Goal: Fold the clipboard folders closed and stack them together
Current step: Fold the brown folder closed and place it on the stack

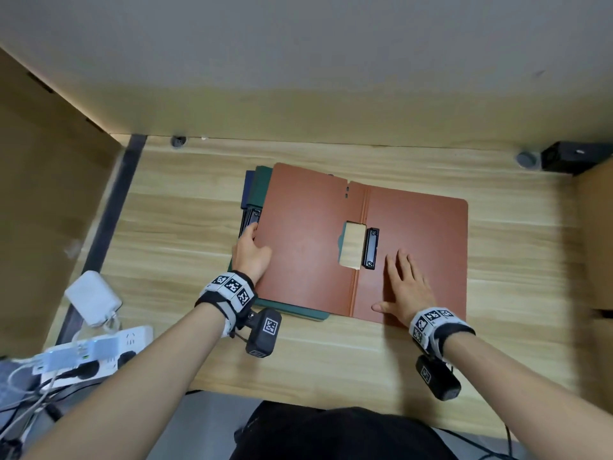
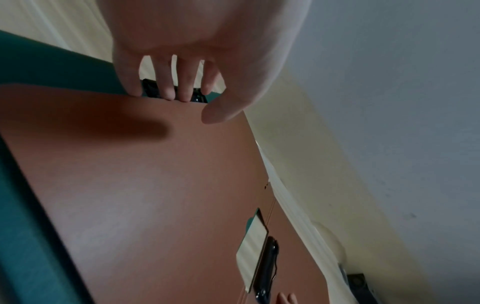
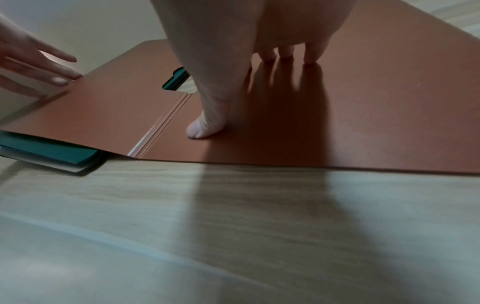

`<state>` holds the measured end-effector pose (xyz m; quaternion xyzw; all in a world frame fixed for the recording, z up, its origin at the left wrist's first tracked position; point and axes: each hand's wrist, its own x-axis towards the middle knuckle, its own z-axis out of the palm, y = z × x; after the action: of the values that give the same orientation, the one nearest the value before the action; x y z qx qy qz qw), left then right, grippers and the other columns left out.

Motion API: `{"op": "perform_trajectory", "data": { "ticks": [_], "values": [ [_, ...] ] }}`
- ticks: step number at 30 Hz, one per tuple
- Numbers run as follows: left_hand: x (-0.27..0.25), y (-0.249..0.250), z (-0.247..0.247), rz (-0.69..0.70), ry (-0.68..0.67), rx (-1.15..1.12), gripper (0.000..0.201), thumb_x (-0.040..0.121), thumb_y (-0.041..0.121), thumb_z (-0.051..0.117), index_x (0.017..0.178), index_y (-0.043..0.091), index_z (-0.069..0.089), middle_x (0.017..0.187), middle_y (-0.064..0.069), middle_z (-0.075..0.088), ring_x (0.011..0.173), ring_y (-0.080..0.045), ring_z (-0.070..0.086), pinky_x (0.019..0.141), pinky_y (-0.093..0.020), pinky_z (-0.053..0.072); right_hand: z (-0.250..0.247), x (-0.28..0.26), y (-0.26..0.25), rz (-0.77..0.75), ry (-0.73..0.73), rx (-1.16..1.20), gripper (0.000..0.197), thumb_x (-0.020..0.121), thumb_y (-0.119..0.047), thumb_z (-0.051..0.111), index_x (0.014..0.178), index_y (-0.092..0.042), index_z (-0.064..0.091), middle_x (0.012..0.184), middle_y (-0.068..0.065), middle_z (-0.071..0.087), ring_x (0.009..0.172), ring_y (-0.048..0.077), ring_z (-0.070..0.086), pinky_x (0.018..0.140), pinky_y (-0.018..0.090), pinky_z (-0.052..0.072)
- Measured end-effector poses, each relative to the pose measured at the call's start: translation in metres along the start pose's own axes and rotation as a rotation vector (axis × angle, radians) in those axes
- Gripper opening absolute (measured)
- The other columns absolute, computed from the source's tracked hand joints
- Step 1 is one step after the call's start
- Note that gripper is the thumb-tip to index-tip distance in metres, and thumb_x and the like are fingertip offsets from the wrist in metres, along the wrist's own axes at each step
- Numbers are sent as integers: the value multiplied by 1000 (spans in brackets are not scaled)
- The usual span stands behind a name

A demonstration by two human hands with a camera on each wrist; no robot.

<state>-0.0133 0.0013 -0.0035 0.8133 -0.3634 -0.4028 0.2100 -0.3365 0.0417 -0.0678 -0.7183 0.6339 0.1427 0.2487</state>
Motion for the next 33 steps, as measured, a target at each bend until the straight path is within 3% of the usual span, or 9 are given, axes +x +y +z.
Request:
{"op": "perform_trajectory", "data": {
  "ticks": [7, 10, 15, 18, 20, 23, 25, 29, 33],
  "values": [
    [-10, 33, -20, 129, 53, -98, 59, 84, 0, 57, 139, 15, 45, 116, -2, 60, 98, -20, 60, 95, -41, 52, -1, 0, -4, 12, 10, 24, 122, 70, -64, 71, 154, -22, -7, 164, 9, -13, 151, 29, -6, 122, 45, 12],
    [-22, 62, -24, 211, -36, -142, 53, 89, -4, 43, 137, 15, 52, 100, 4, 61, 86, -16, 60, 83, -32, 53, -5, 0, 2, 4, -9, 99, 121, 68, -61, 75, 154, -26, -2, 164, 1, -11, 152, 26, -4, 123, 43, 12],
    [-77, 120, -5, 436, -245, -162, 43, 88, -7, 47, 117, 16, 70, 99, 4, 72, 81, 6, 66, 76, -10, 50, -20, -6, 26, 71, 23, 529, 82, 80, -39, 74, 150, -22, 34, 162, 2, 20, 145, 25, 27, 118, 41, 26],
    [-101, 139, 29, 569, -394, -123, 39, 88, -3, 54, 117, 17, 71, 106, 3, 74, 94, -6, 68, 85, -18, 51, -34, -18, 49, 149, 91, 1022, 49, 91, -20, 66, 135, -7, 51, 131, 10, 59, 122, 24, 57, 98, 22, 46],
    [-108, 140, 60, 667, -517, -18, 38, 91, 2, 54, 120, 19, 70, 114, 5, 72, 93, -5, 67, 87, -21, 51, -49, -34, 63, 204, 147, 1184, 34, 96, -17, 57, 125, -1, 58, 108, 9, 66, 99, 21, 63, 78, 12, 48],
    [-108, 132, 100, 718, -618, 192, 37, 95, 8, 50, 126, 21, 66, 126, 7, 64, 102, 1, 60, 97, -27, 47, -61, -52, 86, 273, 206, 1304, 28, 101, -27, 46, 115, -8, 62, 96, 6, 69, 77, 14, 64, 71, 22, 47],
    [-102, 120, 117, 678, -626, 335, 39, 95, 9, 48, 129, 20, 63, 132, 3, 60, 124, -12, 52, 111, -33, 38, -56, -56, 101, 315, 237, 1357, 33, 102, -32, 42, 117, -12, 63, 99, 4, 69, 75, 14, 63, 76, 29, 48],
    [-90, 86, 126, 413, -578, 416, 46, 95, 5, 46, 140, 13, 52, 146, -7, 51, 133, -22, 48, 112, -32, 34, -40, -62, 119, 484, 325, 1068, 50, 95, -37, 48, 138, -10, 50, 139, 8, 53, 129, 26, 50, 112, 38, 36],
    [-89, 52, 127, 170, -542, 361, 48, 97, 4, 46, 144, 6, 44, 148, -11, 48, 137, -26, 44, 115, -35, 32, -20, -57, 112, 475, 212, 846, 52, 85, -32, 55, 131, -9, 50, 134, 16, 55, 118, 32, 56, 104, 43, 44]
  ]
}}
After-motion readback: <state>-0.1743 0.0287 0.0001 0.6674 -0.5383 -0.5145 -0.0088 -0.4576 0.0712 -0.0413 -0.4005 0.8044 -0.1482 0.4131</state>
